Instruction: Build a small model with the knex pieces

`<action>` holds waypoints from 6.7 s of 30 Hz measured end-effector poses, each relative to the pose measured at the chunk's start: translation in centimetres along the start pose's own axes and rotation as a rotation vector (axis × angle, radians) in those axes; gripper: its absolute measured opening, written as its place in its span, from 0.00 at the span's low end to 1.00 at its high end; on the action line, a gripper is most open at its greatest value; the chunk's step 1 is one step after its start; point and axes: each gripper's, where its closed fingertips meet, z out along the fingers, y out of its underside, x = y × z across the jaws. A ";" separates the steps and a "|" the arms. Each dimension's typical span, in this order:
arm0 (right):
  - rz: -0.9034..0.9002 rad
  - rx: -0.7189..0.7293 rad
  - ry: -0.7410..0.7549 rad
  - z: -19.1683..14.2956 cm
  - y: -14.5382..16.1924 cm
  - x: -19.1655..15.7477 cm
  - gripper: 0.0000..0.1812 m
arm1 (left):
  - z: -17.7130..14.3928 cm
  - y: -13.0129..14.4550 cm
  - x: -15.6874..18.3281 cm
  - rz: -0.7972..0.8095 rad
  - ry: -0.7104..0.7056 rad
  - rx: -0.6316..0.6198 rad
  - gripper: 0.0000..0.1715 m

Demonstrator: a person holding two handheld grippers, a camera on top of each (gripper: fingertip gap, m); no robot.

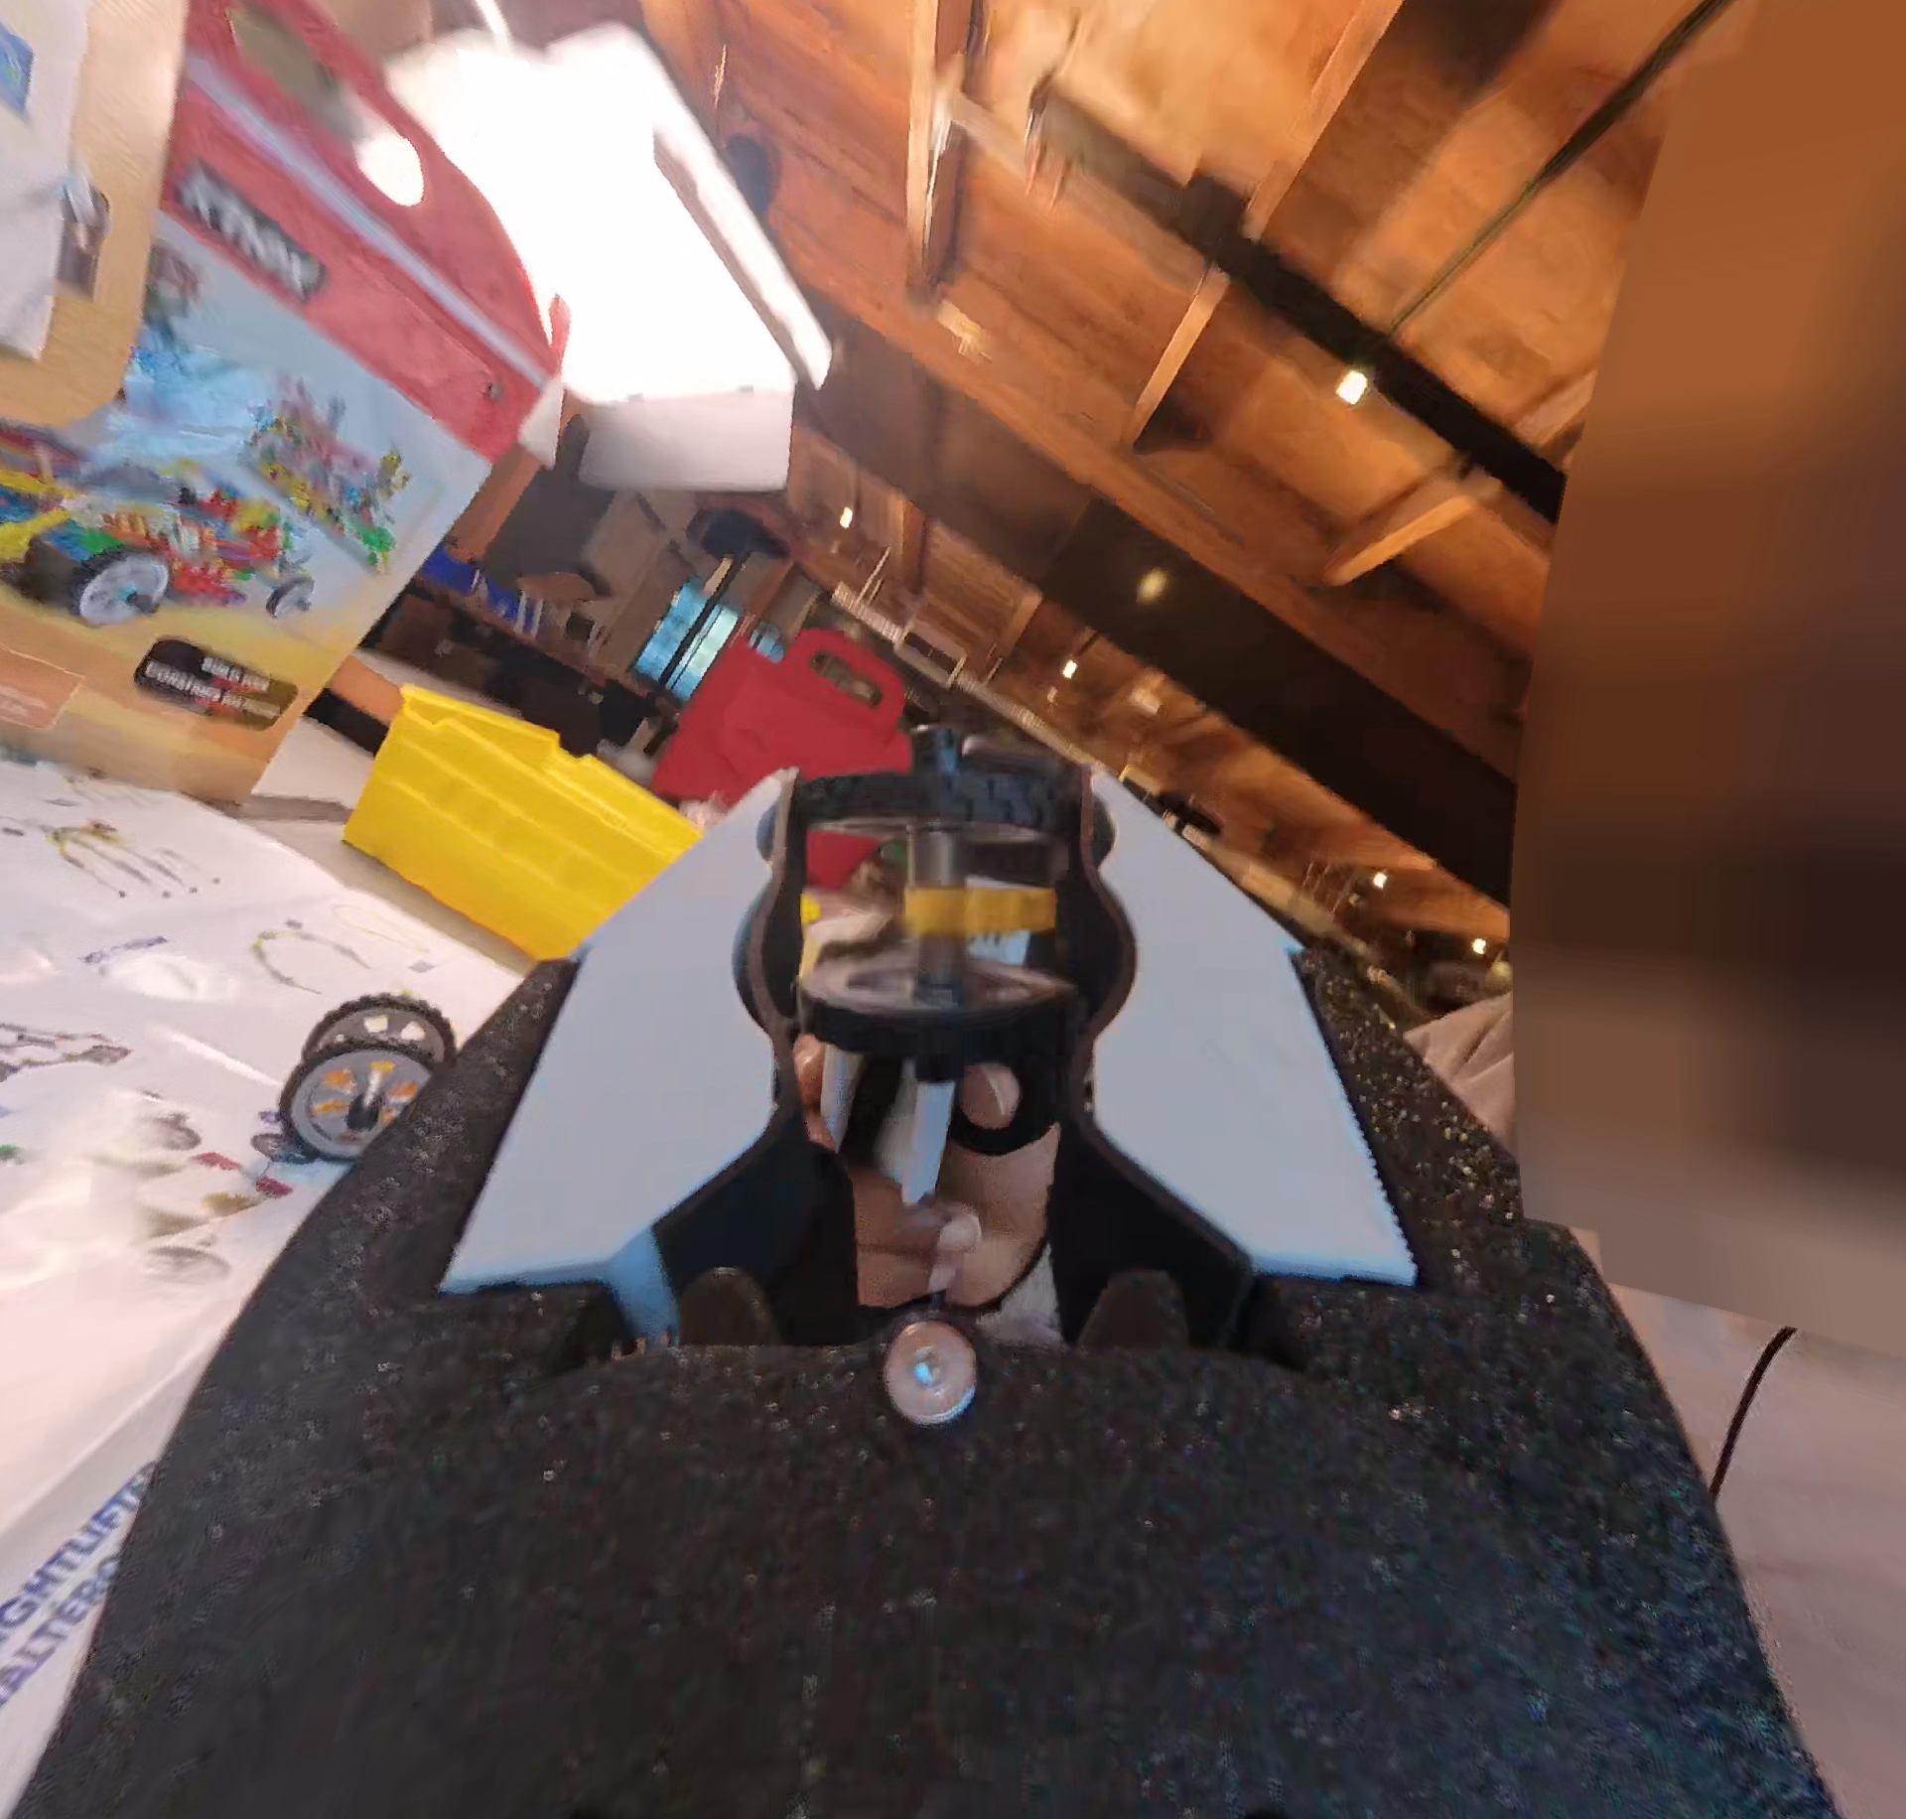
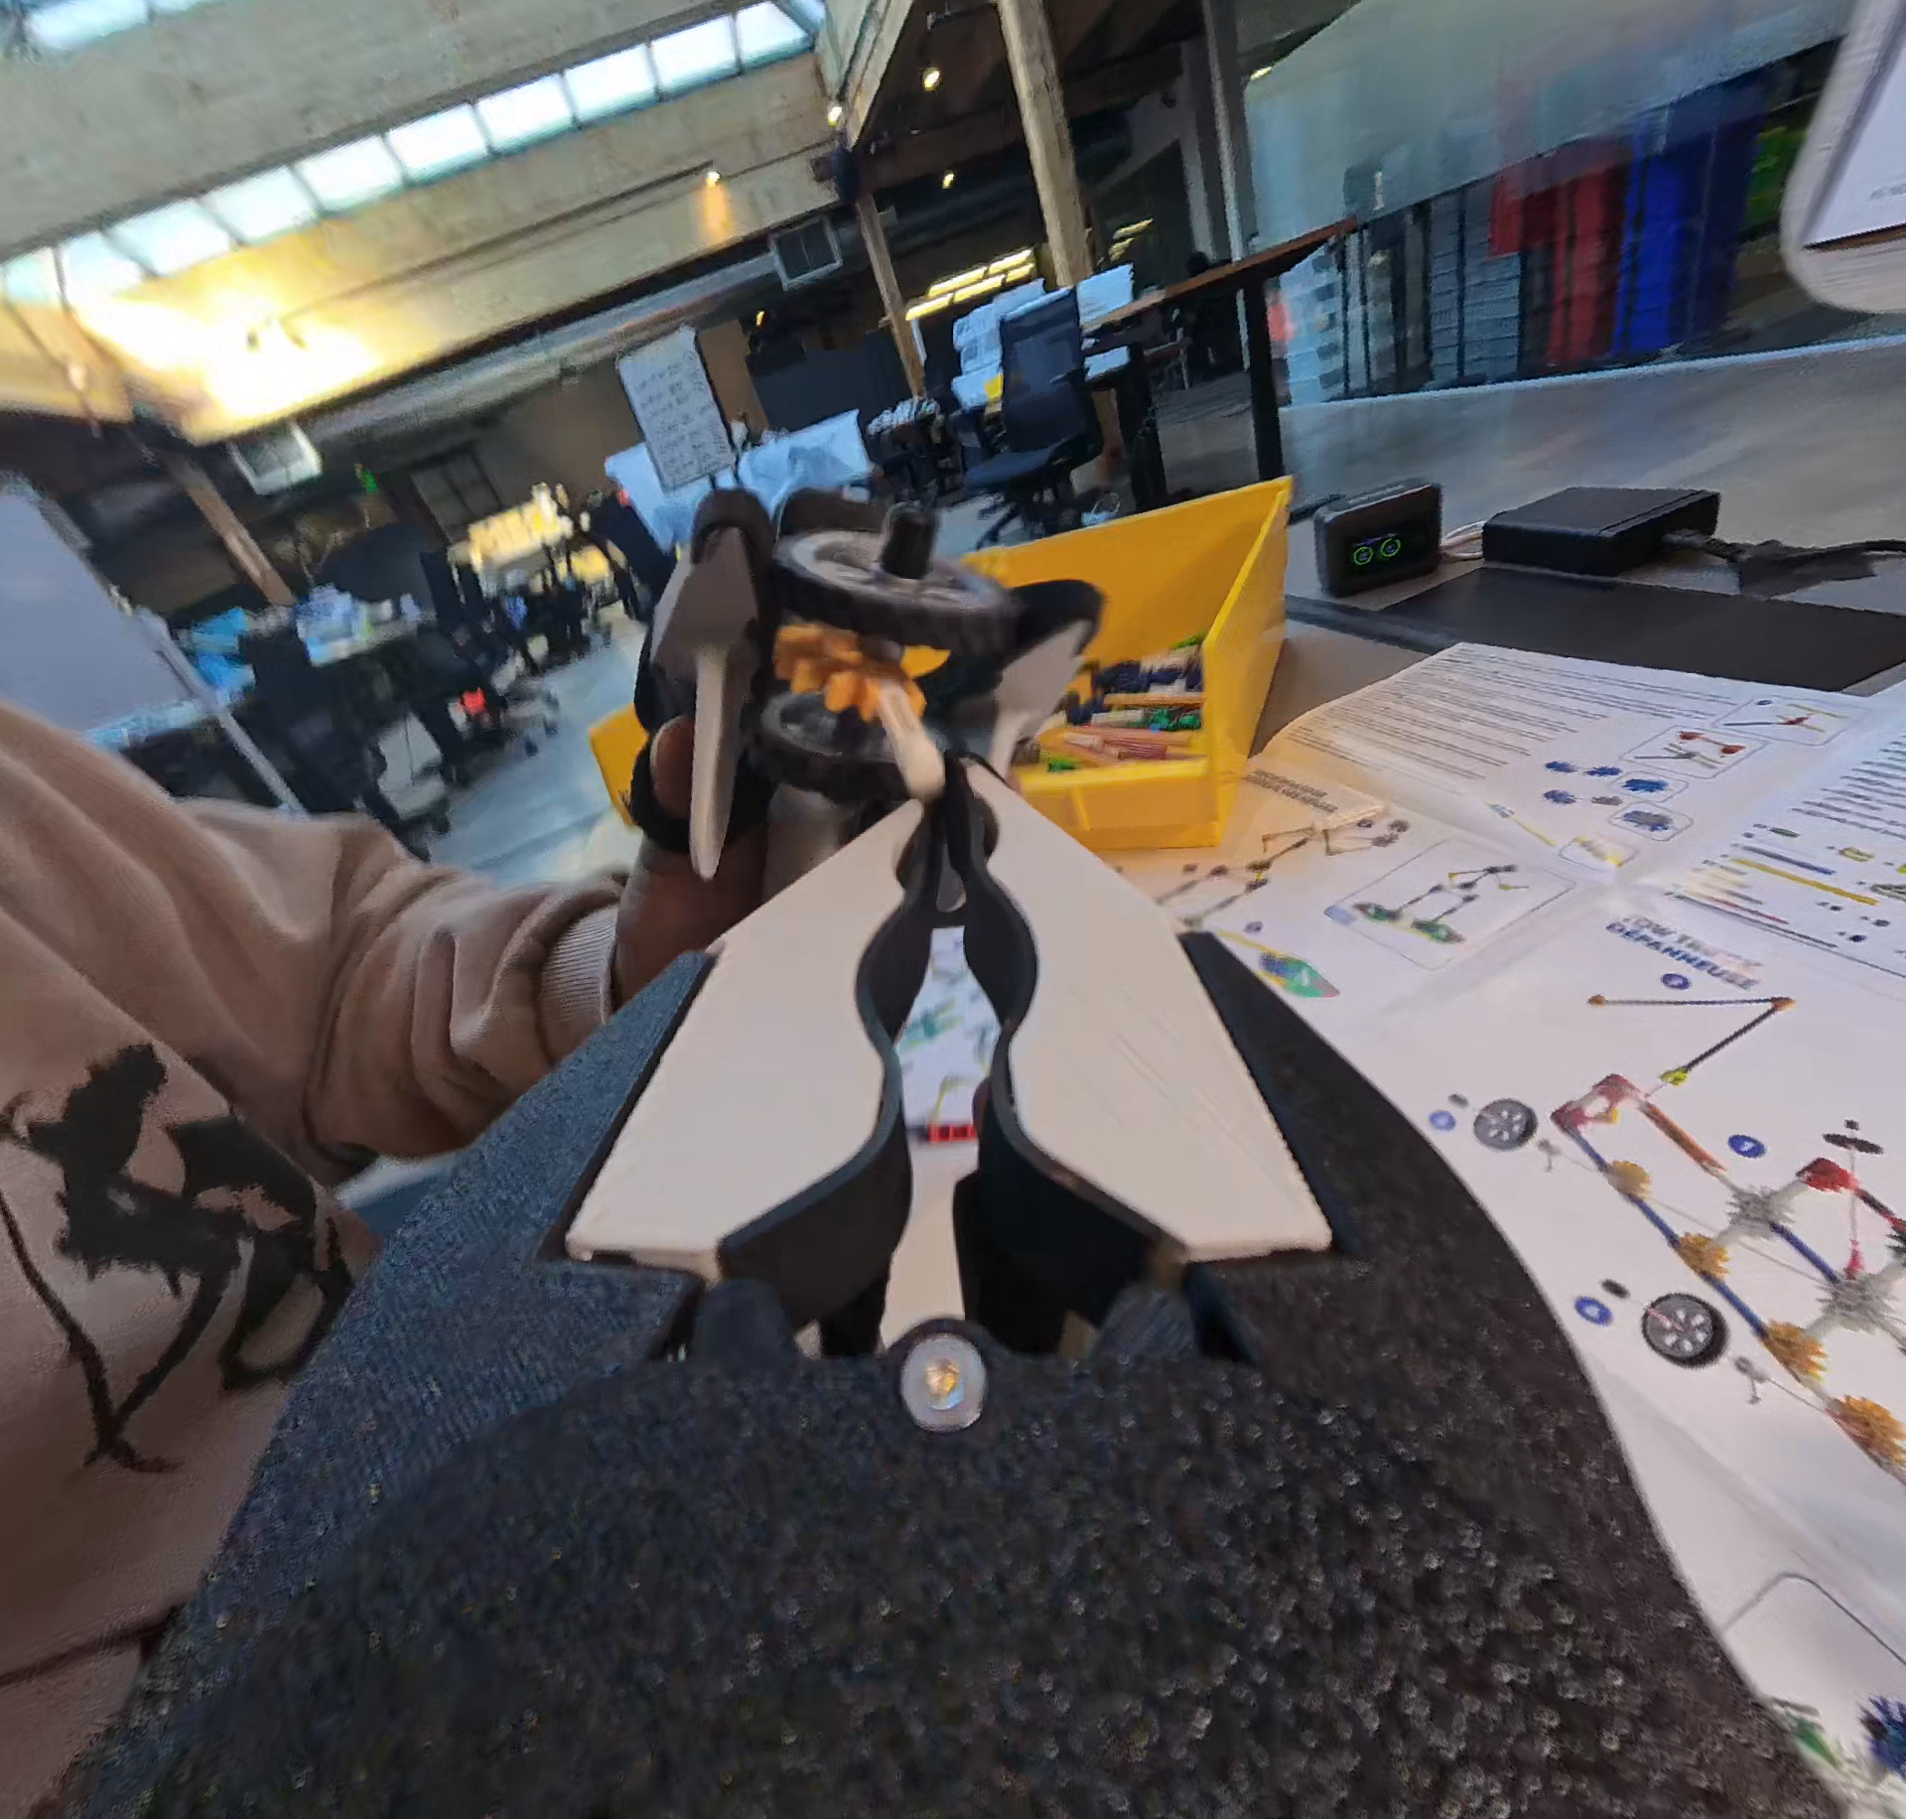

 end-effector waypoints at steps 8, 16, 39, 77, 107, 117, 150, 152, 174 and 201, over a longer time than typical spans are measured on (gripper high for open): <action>-0.118 0.133 0.044 -4.3 -4.8 1.6 0.00 | -1.6 -0.4 -2.9 -0.084 -0.053 -0.015 0.28; -0.315 -0.114 -0.006 -2.7 0.1 0.7 0.15 | -1.6 1.8 -3.4 -0.120 -0.057 -0.078 0.29; -0.242 -0.372 0.404 -10.7 2.8 14.7 0.38 | -4.2 4.0 -16.0 0.369 -0.643 -0.948 0.39; -0.687 -0.475 -0.064 -1.4 7.9 -0.2 0.00 | -11.4 12.1 -4.6 0.648 -0.221 -1.121 0.13; -0.742 -0.529 0.055 -0.1 10.3 2.7 0.02 | -5.8 7.0 -4.6 -0.162 -0.195 -0.412 0.01; -0.931 -0.671 0.086 -1.7 12.6 4.6 0.02 | -10.0 6.7 -8.8 -0.121 -0.443 -0.536 0.02; -0.787 -0.445 0.048 -0.2 9.4 2.0 0.02 | -5.3 6.4 -4.9 -0.201 -0.211 -0.370 0.02; -0.835 -0.460 0.071 -0.4 9.4 2.4 0.02 | -5.9 6.1 -5.7 -0.113 -0.272 -0.402 0.02; -0.756 -0.630 -0.191 -2.4 13.6 0.4 0.02 | -9.6 8.0 -4.5 0.806 -0.223 -0.964 0.20; -0.386 -0.516 0.117 -1.4 10.2 4.1 0.02 | -10.0 10.7 -7.6 0.514 -0.511 -0.984 0.02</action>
